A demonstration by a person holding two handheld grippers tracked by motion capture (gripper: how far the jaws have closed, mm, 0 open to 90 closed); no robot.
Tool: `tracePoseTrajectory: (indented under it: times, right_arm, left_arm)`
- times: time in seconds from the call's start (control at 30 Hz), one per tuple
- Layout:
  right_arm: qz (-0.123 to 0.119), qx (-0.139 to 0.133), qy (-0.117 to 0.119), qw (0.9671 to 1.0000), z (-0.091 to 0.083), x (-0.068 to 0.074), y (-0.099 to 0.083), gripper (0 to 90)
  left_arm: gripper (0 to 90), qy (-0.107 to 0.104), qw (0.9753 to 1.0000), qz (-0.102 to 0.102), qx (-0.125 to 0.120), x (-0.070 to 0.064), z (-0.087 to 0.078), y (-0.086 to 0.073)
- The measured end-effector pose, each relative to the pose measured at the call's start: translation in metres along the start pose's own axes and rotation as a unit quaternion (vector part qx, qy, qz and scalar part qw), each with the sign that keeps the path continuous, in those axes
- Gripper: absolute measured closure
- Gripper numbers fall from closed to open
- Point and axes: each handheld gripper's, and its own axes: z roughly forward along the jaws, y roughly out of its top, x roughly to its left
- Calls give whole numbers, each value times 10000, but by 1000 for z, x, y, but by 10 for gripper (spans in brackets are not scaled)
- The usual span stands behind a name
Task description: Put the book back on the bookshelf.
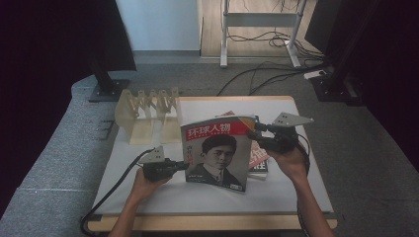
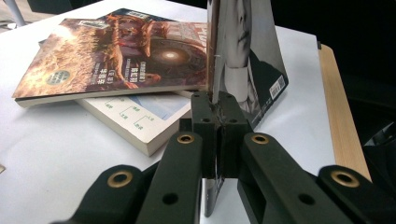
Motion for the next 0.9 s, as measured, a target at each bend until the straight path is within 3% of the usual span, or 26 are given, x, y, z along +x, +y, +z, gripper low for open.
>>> tracePoseTrajectory:
  times: [0.17, 0.33, 0.5, 0.73, 0.9]
  right_arm:
    - [150, 14, 292, 9995, 10, -2, -8, 479]
    - [188, -30, 721, 9972, 13, -1, -12, 699]
    - [105, -90, 820, 9965, 9, 3, -10, 817]
    - [-145, -139, 809, 9965, 7, 11, -8, 848]
    - [-283, -179, 796, 9963, 6, 15, -8, 855]
  left_arm:
    - [884, 28, 10000, 77, 11, -3, -1, 0]
    - [883, 34, 10000, 45, -74, -3, -3, -4]
    - [881, 44, 9999, 63, -81, -4, -6, -5]
    - [850, 104, 9992, 381, 4, -15, -8, -4]
    - [780, 111, 9991, 416, -23, -14, -8, 5]
